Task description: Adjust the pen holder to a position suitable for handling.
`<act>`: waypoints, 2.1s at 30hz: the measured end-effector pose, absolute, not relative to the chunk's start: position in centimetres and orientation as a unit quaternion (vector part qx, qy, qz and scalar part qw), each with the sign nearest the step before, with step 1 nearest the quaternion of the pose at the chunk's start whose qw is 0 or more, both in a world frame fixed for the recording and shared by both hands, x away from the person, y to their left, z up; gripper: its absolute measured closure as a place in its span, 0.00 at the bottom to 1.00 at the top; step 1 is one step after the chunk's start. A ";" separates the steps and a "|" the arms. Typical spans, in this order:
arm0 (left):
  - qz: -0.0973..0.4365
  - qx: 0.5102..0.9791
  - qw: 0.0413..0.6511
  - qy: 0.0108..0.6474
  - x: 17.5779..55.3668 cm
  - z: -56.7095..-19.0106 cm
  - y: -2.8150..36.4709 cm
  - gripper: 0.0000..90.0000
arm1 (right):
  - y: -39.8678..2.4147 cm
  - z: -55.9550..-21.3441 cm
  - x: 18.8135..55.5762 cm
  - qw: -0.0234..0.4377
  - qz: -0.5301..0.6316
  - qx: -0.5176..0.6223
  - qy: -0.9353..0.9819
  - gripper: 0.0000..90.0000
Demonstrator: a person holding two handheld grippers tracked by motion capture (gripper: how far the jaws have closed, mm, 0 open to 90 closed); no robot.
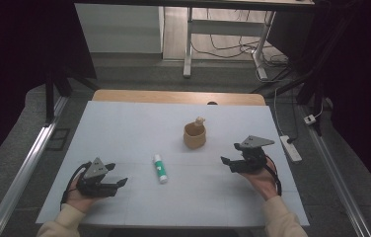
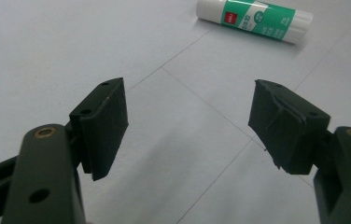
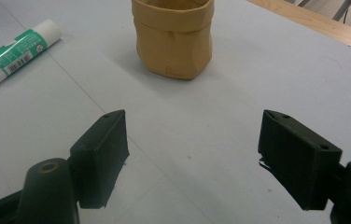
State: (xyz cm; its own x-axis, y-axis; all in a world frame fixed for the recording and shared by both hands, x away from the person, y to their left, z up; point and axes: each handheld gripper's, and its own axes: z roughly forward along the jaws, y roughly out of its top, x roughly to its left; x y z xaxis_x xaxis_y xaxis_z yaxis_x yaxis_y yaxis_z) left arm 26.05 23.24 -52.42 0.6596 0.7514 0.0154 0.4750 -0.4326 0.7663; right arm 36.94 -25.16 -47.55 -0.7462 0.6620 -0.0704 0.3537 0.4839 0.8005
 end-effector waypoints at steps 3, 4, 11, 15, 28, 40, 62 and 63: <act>0.181 0.827 0.382 0.371 26.1 -52.4 23.2 0.31 | -25.0 -47.5 37.2 0.188 0.405 0.305 0.841 0.28; 0.181 0.827 0.382 0.371 26.1 -52.4 23.2 0.31 | -24.9 -47.5 37.3 0.187 0.405 0.305 0.841 0.28; 0.182 0.826 0.383 0.371 26.0 -52.4 23.3 0.31 | -24.2 -47.3 37.9 0.182 0.408 0.303 0.842 0.29; 0.182 0.826 0.383 0.371 26.0 -52.4 23.3 0.31 | -23.8 -47.3 38.2 0.180 0.406 0.301 0.844 0.30; 0.182 0.826 0.384 0.371 26.0 -52.4 23.3 0.31 | -23.2 -47.3 39.2 0.174 0.409 0.303 0.843 0.35; 0.181 0.826 0.383 0.373 26.1 -52.4 23.3 0.31 | -22.2 -47.5 41.0 0.171 0.405 0.303 0.846 0.45; 0.182 0.825 0.385 0.371 26.1 -52.4 23.5 0.31 | -20.5 -48.0 45.5 0.157 0.401 0.305 0.849 0.99; 0.182 0.825 0.385 0.371 26.1 -52.4 23.5 0.31 | -20.5 -48.2 45.7 0.155 0.400 0.308 0.849 0.99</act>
